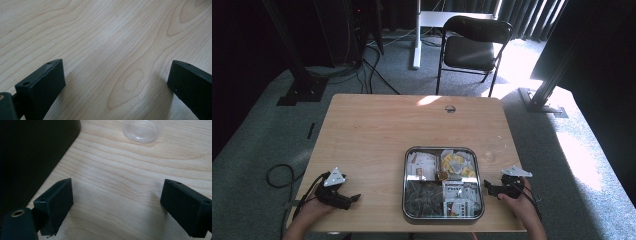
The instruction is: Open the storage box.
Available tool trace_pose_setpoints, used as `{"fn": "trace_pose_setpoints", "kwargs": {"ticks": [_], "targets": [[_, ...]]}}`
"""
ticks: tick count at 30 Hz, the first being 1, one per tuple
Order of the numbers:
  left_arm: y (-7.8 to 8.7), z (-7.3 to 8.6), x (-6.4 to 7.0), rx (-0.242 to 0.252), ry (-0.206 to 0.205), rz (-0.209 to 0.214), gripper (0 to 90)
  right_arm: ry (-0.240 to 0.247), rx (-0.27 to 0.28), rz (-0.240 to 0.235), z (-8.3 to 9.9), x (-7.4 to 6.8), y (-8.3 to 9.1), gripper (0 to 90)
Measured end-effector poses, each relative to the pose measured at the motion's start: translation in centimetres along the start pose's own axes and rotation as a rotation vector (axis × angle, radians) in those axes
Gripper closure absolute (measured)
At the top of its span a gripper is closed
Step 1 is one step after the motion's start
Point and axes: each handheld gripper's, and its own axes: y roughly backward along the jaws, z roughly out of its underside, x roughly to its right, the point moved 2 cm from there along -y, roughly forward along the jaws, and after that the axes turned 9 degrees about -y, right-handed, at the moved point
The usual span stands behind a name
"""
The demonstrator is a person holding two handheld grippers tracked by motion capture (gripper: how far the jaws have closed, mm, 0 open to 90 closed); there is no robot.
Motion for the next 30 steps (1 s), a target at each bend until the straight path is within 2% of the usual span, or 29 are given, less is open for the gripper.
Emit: {"fn": "trace_pose_setpoints", "kwargs": {"ticks": [14,18,30], "targets": [[-0.1,-0.3,0.1,-0.019,0.025,-0.026,2.4,0.002,-0.001,0.001,0.0,0.0,0.0,10.4],[-0.1,-0.5,0.2,-0.011,0.038,-0.006,2.4,0.002,0.000,0.001,0.0,0.0,0.0,10.4],[-0.3,-1.7,0.8,-0.004,0.017,0.022,2.4,0.002,0.000,0.001,0.0,0.0,0.0,10.4]]}}
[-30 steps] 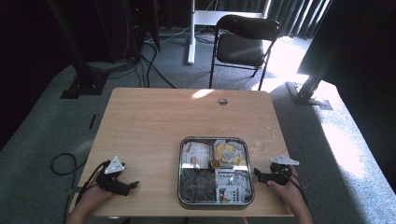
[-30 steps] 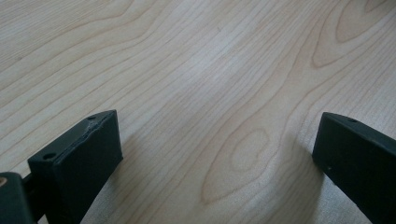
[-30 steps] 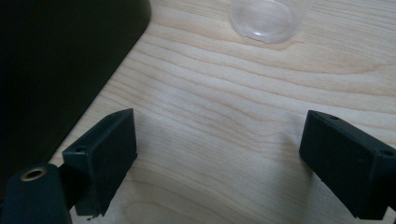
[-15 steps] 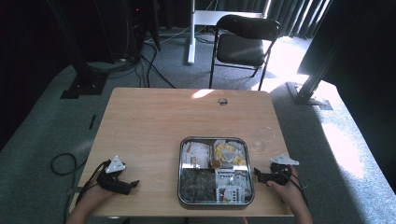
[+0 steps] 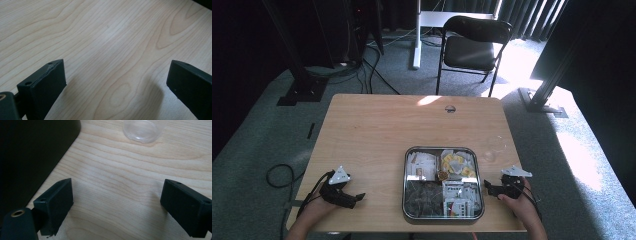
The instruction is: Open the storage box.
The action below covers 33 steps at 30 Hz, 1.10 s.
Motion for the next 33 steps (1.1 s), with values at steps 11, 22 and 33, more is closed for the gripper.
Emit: {"fn": "trace_pose_setpoints", "kwargs": {"ticks": [11,22,33], "targets": [[-0.4,-1.3,0.7,0.012,-0.025,0.027,2.4,0.000,0.000,0.000,0.0,0.0,0.0,10.4],[-0.8,-3.3,1.6,0.032,-0.061,0.055,2.4,0.000,0.000,0.000,0.0,0.0,0.0,10.4],[-1.0,-5.3,2.6,0.058,-0.112,0.086,2.5,0.000,0.000,0.000,0.0,0.0,0.0,10.4]]}}
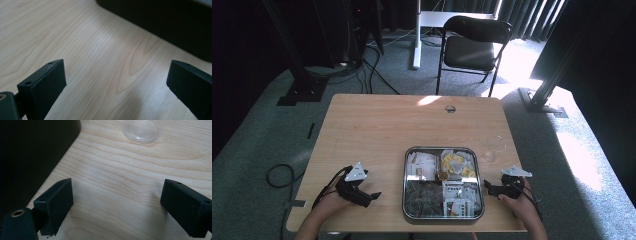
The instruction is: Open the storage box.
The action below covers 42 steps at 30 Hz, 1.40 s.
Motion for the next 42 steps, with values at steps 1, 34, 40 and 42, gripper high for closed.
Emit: {"fn": "trace_pose_setpoints", "kwargs": {"ticks": [1,34,40,42], "targets": [[0.0,-0.2,0.1,0.003,-0.008,0.000,2.5,0.000,0.000,0.000,0.0,0.0,0.0,10.4],[-1.0,-6.3,2.1,0.118,-0.104,0.107,2.5,0.000,0.000,0.000,0.0,0.0,0.0,10.4],[-1.5,-7.0,2.7,0.108,-0.121,0.129,2.5,0.000,0.000,0.000,0.0,0.0,0.0,10.4],[-1.8,-7.4,2.9,0.118,-0.124,0.140,2.5,0.000,0.000,0.000,0.0,0.0,0.0,10.4]]}}
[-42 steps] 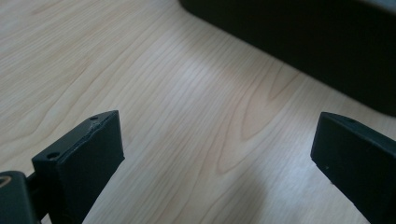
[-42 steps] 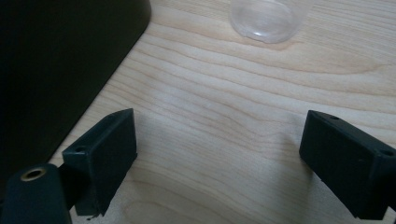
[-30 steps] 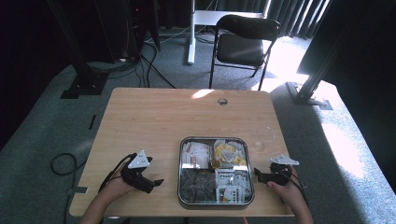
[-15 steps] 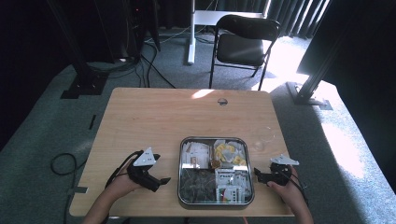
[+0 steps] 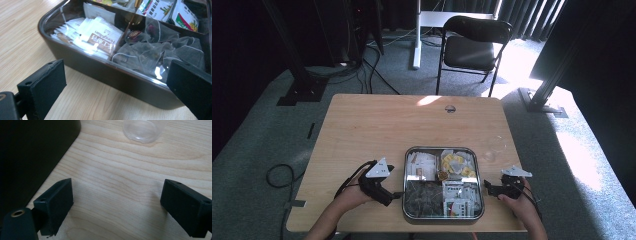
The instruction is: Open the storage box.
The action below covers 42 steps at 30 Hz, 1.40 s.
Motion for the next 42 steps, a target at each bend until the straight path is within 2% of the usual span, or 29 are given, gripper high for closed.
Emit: {"fn": "trace_pose_setpoints", "kwargs": {"ticks": [4,15,19,24,42], "targets": [[-0.4,-0.5,0.0,0.026,0.010,0.016,2.5,0.000,0.000,0.000,0.0,0.0,0.0,10.4],[-1.9,-2.0,0.1,0.042,-0.005,0.055,2.5,0.001,0.000,0.000,0.0,0.0,0.0,10.5],[-2.4,-2.5,0.0,0.056,0.003,0.071,2.5,0.000,0.000,0.000,0.0,0.0,0.0,10.5],[-3.0,-3.1,0.1,0.041,-0.008,0.072,2.5,0.001,0.000,0.000,0.0,0.0,0.0,10.4],[-4.9,-5.4,0.1,0.035,-0.034,0.102,3.7,0.001,0.000,0.000,0.0,0.0,0.0,10.4]]}}
